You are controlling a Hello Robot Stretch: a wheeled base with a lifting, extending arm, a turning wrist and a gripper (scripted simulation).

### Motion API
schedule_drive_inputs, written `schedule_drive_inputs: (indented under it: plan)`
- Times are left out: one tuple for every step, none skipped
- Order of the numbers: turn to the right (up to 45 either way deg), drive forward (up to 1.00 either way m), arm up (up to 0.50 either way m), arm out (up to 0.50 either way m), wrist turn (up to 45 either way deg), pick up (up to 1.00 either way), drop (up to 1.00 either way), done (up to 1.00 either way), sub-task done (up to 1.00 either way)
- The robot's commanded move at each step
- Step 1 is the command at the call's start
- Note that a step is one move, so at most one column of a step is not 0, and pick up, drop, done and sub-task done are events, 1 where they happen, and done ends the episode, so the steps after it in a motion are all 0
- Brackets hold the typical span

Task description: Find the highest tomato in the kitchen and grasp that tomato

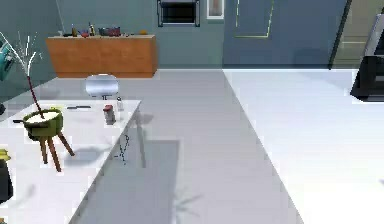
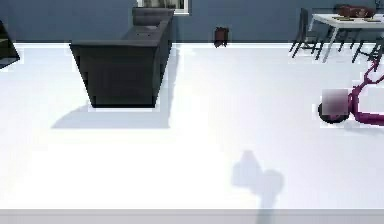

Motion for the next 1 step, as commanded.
schedule_drive_inputs:
  plan:
    - [45.0,0.0,0.0,0.0,0.0,0.0,0.0,0.0,0.0]
